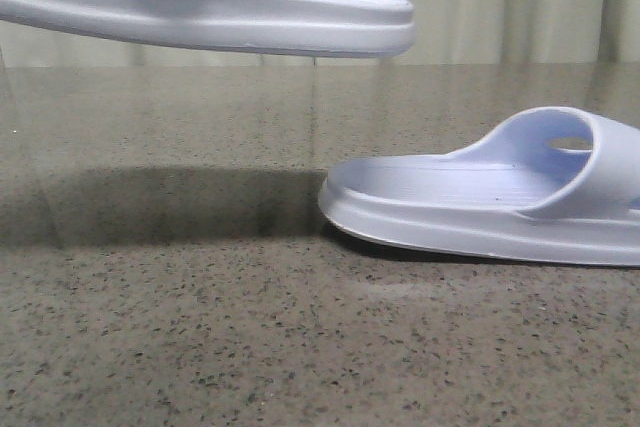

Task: Insert blue slippers together front up

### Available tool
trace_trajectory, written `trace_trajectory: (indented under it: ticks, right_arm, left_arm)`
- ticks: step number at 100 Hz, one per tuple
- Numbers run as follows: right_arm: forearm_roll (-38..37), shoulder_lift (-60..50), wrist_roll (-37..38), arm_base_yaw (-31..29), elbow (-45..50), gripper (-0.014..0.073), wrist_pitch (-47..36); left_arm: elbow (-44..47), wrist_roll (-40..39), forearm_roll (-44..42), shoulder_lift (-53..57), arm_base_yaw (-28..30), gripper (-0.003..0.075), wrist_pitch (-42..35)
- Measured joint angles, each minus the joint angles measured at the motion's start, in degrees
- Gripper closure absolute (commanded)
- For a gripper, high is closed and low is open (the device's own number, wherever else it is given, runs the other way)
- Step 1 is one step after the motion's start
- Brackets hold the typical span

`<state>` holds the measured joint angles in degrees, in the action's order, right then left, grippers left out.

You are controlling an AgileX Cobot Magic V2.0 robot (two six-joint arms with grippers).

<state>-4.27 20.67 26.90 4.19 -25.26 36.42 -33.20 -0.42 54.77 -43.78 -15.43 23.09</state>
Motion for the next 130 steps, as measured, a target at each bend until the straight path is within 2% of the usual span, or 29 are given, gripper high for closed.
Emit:
trace_trajectory:
  ticks: [15, 43, 78, 130]
  right_arm:
    - [1.67, 0.00, 4.19, 0.00, 1.16, 0.0190, 0.00]
    - [6.56, 0.67, 5.08, 0.00, 1.29, 0.0190, -0.15]
    - [11.37, 10.00, 5.32, 0.00, 1.29, 0.0189, -3.47]
    - [13.06, 20.76, 5.32, 0.00, 1.29, 0.0190, -8.91]
  left_arm:
    - [0.00, 0.00, 0.00, 0.00, 0.00, 0.0704, 0.54]
    - [0.00, 0.00, -0.23, 0.00, 0.00, 0.0704, 1.77]
    - [0.00, 0.00, -0.23, 0.00, 0.00, 0.0704, 2.02]
    - [0.00, 0.00, -0.23, 0.00, 0.00, 0.0704, 2.39]
